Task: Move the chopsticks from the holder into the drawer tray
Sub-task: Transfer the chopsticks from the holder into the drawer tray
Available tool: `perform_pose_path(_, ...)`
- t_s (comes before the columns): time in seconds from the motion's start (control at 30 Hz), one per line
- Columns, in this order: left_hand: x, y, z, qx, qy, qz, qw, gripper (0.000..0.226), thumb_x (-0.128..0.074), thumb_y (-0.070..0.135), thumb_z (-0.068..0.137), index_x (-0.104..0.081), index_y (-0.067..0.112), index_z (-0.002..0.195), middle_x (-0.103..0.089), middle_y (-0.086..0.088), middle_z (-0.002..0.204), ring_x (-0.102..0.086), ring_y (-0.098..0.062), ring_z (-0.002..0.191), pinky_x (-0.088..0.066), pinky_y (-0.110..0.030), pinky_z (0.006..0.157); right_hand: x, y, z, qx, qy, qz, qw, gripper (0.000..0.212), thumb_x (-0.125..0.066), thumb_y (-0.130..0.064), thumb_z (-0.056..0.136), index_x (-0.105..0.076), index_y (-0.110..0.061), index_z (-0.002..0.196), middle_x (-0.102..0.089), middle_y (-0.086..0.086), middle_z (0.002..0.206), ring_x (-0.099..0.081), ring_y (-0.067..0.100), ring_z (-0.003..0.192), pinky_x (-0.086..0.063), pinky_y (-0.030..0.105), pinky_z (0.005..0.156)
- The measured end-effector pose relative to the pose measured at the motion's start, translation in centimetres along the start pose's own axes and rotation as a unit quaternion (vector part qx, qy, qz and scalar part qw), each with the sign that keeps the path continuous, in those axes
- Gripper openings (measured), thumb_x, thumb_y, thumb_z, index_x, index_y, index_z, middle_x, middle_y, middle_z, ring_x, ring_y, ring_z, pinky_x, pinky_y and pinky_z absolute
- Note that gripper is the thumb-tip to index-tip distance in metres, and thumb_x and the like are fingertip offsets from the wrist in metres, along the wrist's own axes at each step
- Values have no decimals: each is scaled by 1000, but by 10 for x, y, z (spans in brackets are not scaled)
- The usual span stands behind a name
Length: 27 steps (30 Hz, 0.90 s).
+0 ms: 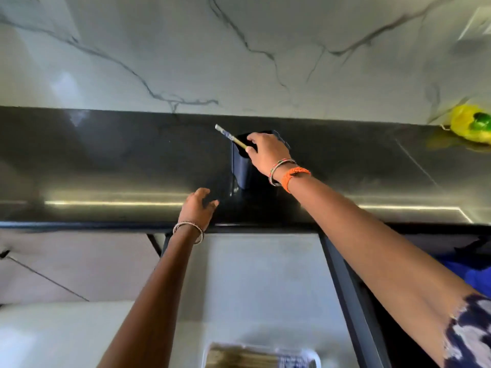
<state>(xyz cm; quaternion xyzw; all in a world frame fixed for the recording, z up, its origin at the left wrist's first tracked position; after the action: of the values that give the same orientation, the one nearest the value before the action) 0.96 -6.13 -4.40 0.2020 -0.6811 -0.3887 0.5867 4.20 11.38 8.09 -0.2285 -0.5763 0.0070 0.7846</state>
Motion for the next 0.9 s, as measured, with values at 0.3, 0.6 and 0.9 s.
perform_pose_path(0.3,-27,-46,41,6,5,143,990,48,-67,35,78,-52,34,124,-41,8,144,-39,-30,123,-30,-42,104,-67,-4,101,72,-46,-59,995,23,-58,-28,90,-63,-11,105,-66,14,105,-65,35,97,-43,33,67)
perform_pose_path(0.6,-26,-47,43,25,-19,135,990,47,-65,34,80,-49,39,124,-35,11,146,-31,-28,129,-24,-42,108,-42,-19,104,120,-9,-123,985,16,-57,-9,91,-64,-7,105,-67,14,105,-67,34,97,-51,38,73)
perform_pose_path(0.9,-28,-35,-43,-10,43,-52,998,34,-48,-9,79,-70,10,97,-71,-13,106,-65,-24,92,-47,-22,80,38,8,-79,1,314,452,835,13,-60,-9,87,-67,-8,76,-71,12,75,-70,20,70,-57,33,68)
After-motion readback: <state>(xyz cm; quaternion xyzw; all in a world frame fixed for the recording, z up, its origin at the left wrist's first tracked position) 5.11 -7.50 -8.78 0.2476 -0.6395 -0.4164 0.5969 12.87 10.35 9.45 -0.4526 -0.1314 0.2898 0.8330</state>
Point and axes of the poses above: each hand's wrist, its own z-axis towards the middle knuckle, its own x-axis out of the back of the hand, y = z × x, the point moved 1 cm from there along z, towards the middle knuckle
